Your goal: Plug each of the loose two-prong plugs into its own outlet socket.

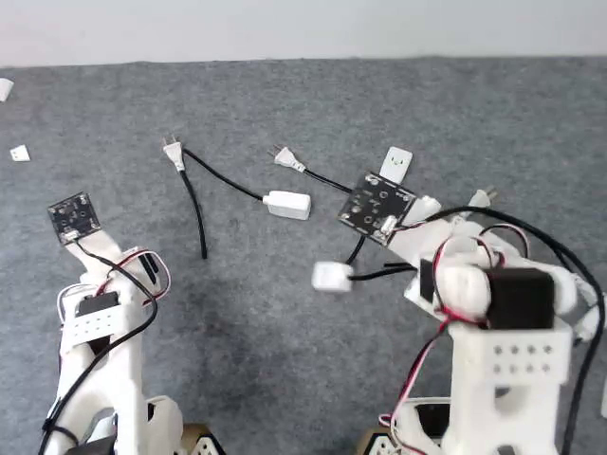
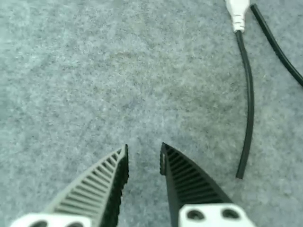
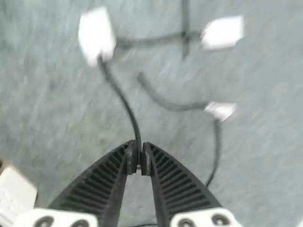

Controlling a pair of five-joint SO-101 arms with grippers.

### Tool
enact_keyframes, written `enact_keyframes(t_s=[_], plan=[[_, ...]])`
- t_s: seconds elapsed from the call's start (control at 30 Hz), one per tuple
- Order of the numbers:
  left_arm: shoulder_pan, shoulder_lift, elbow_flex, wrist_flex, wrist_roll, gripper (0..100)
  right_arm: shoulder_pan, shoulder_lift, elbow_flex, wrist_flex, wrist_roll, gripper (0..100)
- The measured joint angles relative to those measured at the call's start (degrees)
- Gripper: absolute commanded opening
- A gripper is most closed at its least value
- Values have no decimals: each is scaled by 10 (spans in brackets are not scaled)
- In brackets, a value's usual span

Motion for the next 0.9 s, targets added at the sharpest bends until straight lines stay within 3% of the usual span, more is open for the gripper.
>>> enact_keyframes(t_s=[0.17,0.6,0.73,0.9], plan=[[0,0,0,0,0,101,-21,5,-69,0,-27,8],[0,0,0,0,0,100,-200,228,-76,-23,-172,9],[0,0,0,0,0,100,-202,249,-76,-37,-180,31],[0,0,0,0,0,100,-132,248,-70,0,-160,82]])
